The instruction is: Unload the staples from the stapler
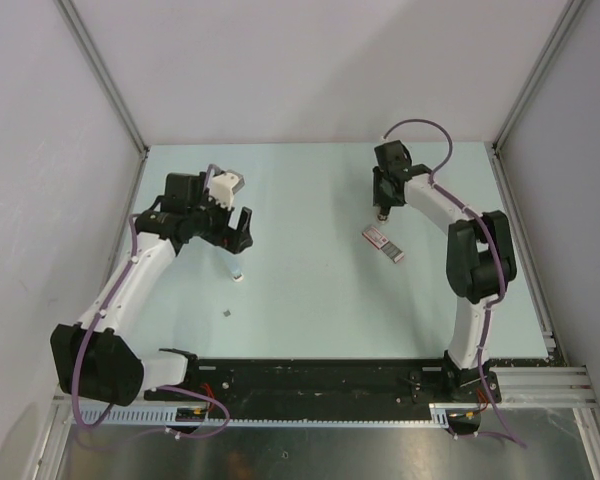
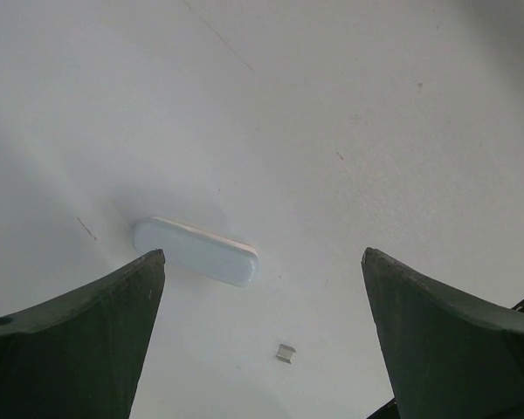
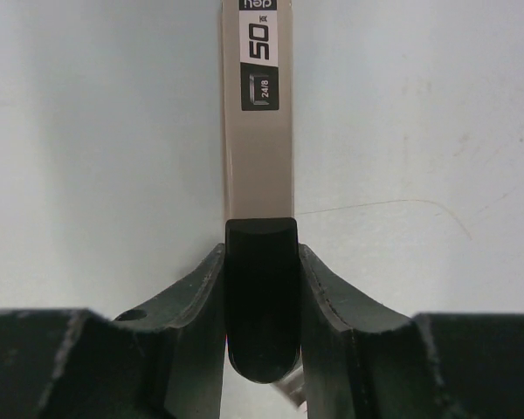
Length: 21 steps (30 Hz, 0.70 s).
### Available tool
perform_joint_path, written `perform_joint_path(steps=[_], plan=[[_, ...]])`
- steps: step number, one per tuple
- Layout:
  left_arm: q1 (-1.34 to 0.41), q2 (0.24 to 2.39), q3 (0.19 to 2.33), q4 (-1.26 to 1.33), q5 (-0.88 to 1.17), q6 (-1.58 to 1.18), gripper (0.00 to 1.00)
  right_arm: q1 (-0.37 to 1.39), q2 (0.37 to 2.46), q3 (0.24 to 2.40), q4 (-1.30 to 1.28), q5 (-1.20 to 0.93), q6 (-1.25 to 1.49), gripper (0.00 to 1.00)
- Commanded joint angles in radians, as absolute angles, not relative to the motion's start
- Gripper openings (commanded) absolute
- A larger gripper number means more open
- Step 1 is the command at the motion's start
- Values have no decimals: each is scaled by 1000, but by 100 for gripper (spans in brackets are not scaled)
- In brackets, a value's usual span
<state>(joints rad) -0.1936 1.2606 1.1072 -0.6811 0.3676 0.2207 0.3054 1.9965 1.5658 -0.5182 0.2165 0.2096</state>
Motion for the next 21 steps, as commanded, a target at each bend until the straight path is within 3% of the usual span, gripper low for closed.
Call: perform_joint_path(steps=[1, 12, 21], plan=[[-186, 1198, 1153, -640, 367, 190, 99, 371, 1828, 1634, -469, 194, 261, 2], [-75, 1199, 1146, -636, 454, 129, 100, 628, 1781, 1444, -438, 161, 406, 0], [159, 1196, 1152, -646, 723, 90, 99, 828, 1826, 1428, -443, 278, 537, 0]])
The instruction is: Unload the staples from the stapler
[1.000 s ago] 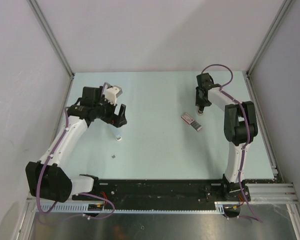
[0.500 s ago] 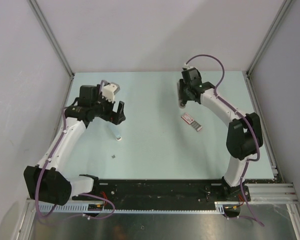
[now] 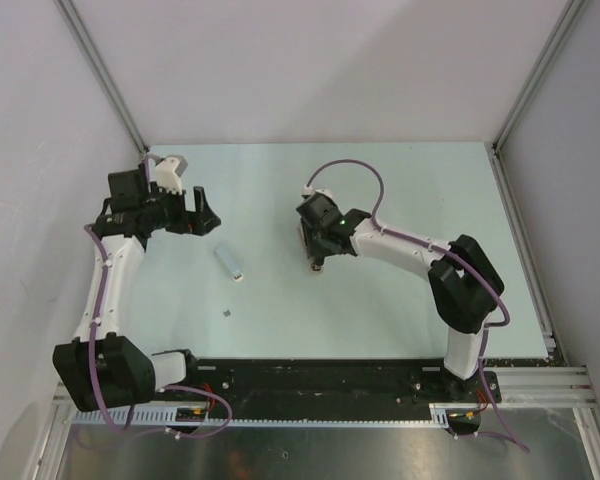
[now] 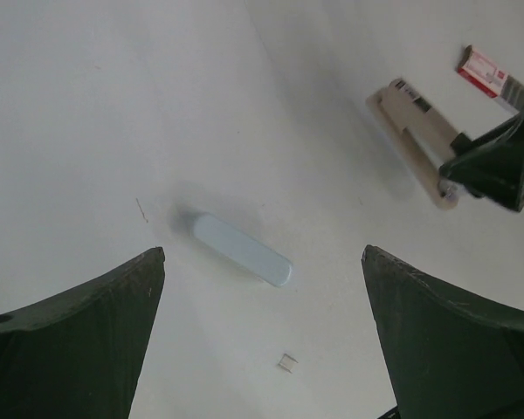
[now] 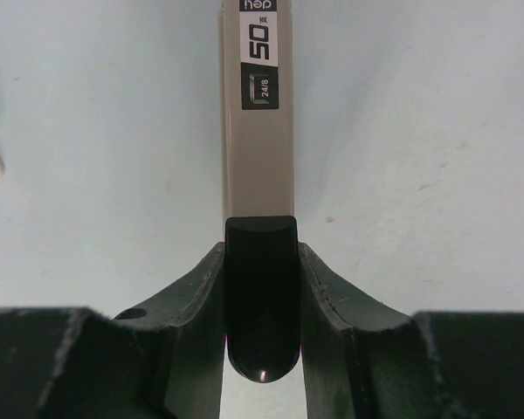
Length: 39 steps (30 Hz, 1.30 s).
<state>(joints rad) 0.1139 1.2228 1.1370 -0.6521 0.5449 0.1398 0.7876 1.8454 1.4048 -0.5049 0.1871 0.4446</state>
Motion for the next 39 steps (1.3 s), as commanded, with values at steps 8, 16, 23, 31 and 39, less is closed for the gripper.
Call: perform_joint_path(steps=[8, 16, 23, 31, 39], plan=[[167, 1127, 1128, -646, 692, 130, 99, 897, 1894, 1428, -483, 378, 666, 0], [154, 1089, 1095, -650, 656, 149, 99, 923, 1952, 1429, -463, 408, 779, 0], [30, 1028, 1113, -678, 477, 216, 99, 936, 1935, 1436, -458, 426, 777, 47], [23, 1003, 1053, -640, 576, 252, 99, 1007, 1888, 1530, -640, 701, 719, 99], [-42, 1002, 1092, -638, 535, 269, 96, 1017, 1778, 1452, -453, 685, 510, 77]])
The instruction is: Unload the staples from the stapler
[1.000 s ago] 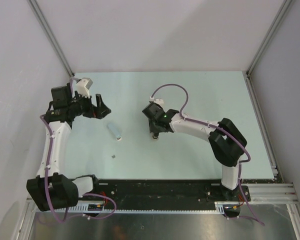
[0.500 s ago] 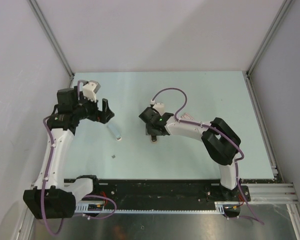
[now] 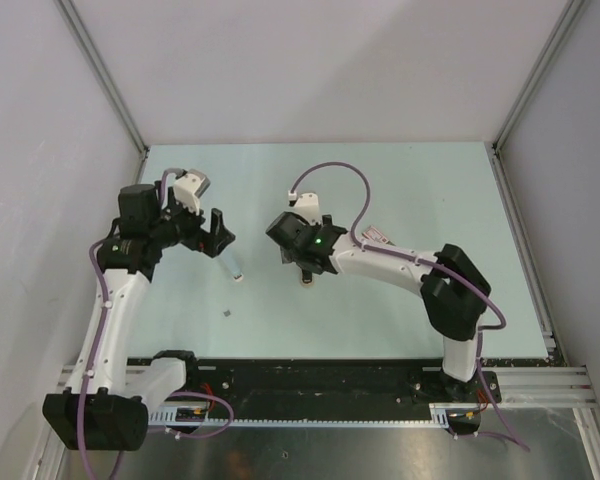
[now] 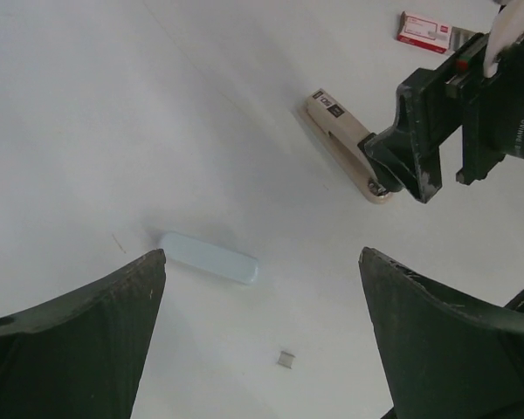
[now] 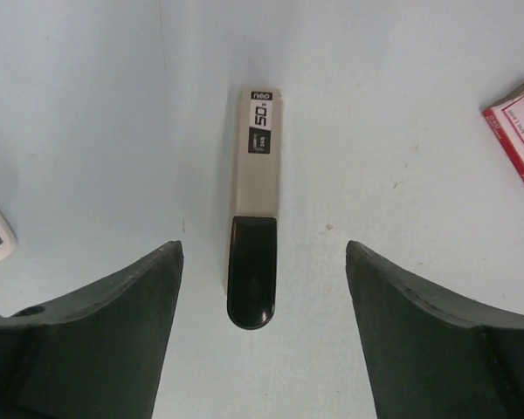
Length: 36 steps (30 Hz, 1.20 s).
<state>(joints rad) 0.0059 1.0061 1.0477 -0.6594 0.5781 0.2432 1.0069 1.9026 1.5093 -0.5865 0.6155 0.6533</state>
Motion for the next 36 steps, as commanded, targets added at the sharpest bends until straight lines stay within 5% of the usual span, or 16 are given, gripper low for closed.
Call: perform_joint_path(steps=[1, 3, 6, 10, 13, 15, 17, 20, 22, 30, 36], plan=[[-53, 1012, 1097, -639, 500, 269, 90, 1018, 1759, 1436, -418, 678, 480, 64], [-70, 1029, 1092, -639, 455, 264, 77, 1018, 1742, 1425, -391, 662, 446, 40], [-91, 1044, 1069, -638, 429, 244, 49, 1005, 1747, 1423, -405, 577, 452, 27], [-116, 1063, 1056, -639, 405, 217, 9, 986, 1800, 1465, -505, 520, 503, 56], [-135, 1078, 1058, -640, 393, 203, 1, 984, 1837, 1501, -576, 524, 537, 79], [-150, 1081, 1060, -640, 397, 201, 5, 984, 1850, 1512, -597, 522, 554, 91], [-168, 1083, 1060, -640, 399, 199, 23, 983, 1861, 1516, -600, 511, 562, 97], [-194, 1080, 1057, -639, 386, 199, 55, 972, 1892, 1535, -615, 482, 575, 92], [-202, 1074, 1052, -639, 381, 200, 67, 963, 1914, 1541, -615, 453, 579, 87], [-204, 1053, 1037, -639, 362, 207, 87, 915, 1962, 1551, -606, 325, 600, 64], [-205, 1065, 1050, -639, 364, 208, 97, 902, 2001, 1574, -612, 286, 604, 58]])
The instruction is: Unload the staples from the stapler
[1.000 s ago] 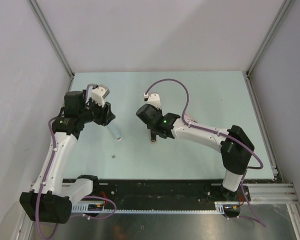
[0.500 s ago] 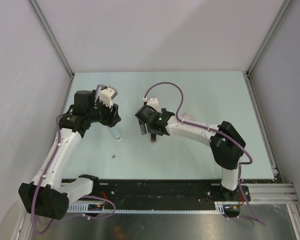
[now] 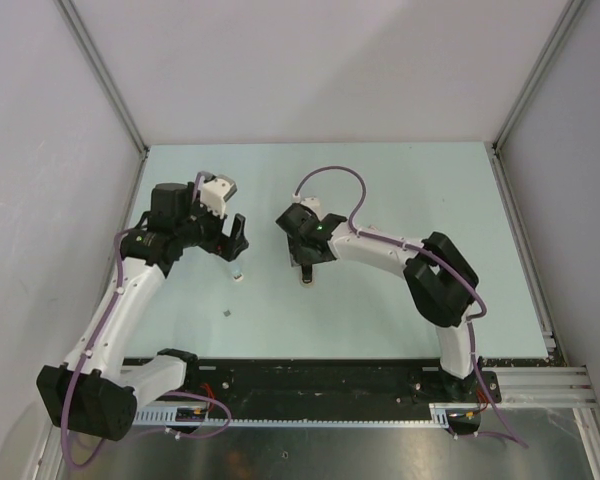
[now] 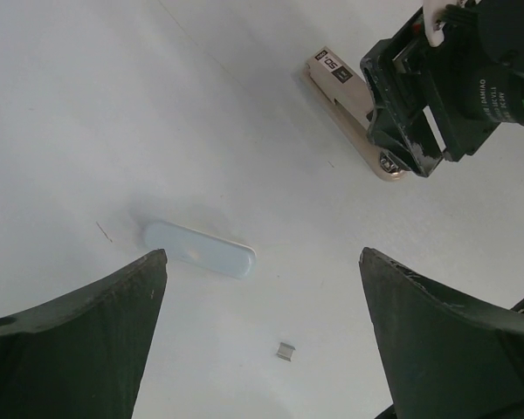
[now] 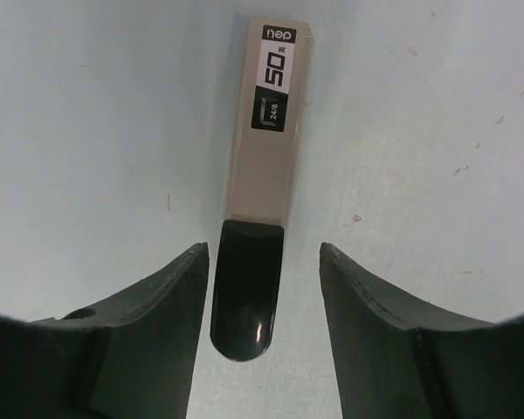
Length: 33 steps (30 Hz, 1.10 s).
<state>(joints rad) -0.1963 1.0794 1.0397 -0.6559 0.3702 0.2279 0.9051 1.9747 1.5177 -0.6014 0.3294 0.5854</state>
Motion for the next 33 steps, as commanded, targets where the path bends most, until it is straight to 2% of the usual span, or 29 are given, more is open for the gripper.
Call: perform_joint_path(steps=[1, 5, 11, 14, 16, 25, 33], plan=[[-205, 1068, 1050, -639, 365, 208, 97, 902, 2010, 1583, -619, 282, 603, 56], [-204, 1067, 1043, -638, 374, 214, 98, 901, 2034, 1597, -628, 267, 601, 48], [-208, 1062, 1023, -639, 381, 228, 96, 899, 2040, 1607, -627, 262, 601, 21], [-223, 1052, 1011, -636, 396, 237, 99, 895, 2046, 1627, -638, 255, 601, 7], [-244, 1048, 1000, -632, 411, 244, 99, 892, 2047, 1648, -647, 242, 606, 2], [-313, 1115, 917, -565, 540, 240, 99, 842, 1938, 1676, -581, 185, 743, 0], [-324, 1193, 869, -492, 692, 248, 99, 828, 1825, 1565, -462, 183, 871, 0]])
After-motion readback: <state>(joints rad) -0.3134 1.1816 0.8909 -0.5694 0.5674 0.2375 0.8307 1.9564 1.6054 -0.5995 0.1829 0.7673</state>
